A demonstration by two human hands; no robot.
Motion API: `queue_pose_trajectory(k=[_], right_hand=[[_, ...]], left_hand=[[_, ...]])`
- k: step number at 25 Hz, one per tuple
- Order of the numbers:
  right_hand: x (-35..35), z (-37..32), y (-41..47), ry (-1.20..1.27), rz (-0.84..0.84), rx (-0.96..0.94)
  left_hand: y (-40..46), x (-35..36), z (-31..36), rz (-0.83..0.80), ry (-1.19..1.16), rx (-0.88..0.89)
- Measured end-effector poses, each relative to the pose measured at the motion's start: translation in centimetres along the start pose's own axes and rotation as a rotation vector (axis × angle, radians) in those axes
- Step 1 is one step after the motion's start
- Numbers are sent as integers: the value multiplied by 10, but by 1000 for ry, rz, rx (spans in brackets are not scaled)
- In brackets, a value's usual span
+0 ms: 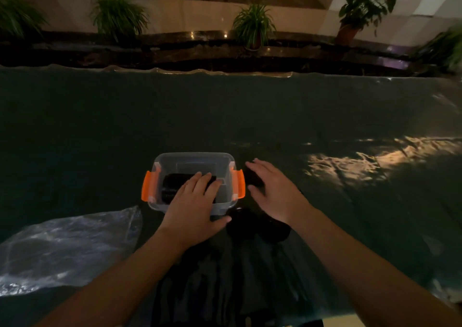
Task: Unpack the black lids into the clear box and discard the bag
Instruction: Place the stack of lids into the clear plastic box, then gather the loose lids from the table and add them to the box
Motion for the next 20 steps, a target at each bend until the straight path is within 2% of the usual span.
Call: queue_pose_trajectory(k=[3,6,10,14,20], right_hand=[[-10,54,-27,-73,-46,103],[1,93,-47,-116,-160,194],[30,117,-64,-138,-266,224],[74,119,-77,-174,-399,165],[98,123,-90,-88,-311,126]], left_hand=[[1,11,47,20,-22,159],[1,44,82,-92,12,233],[4,88,96,-279,107,153],[5,112,94,-378,254,53],[2,121,86,-407,288,59]])
Point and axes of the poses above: each hand's wrist, its own y-axis towards the middle knuckle, its own x-axis out of the palm, z = x × y, the point moved 4 cm from there along y, towards the middle knuckle, and after that the axes turned 1 degree about -z, right-handed, at the moved point
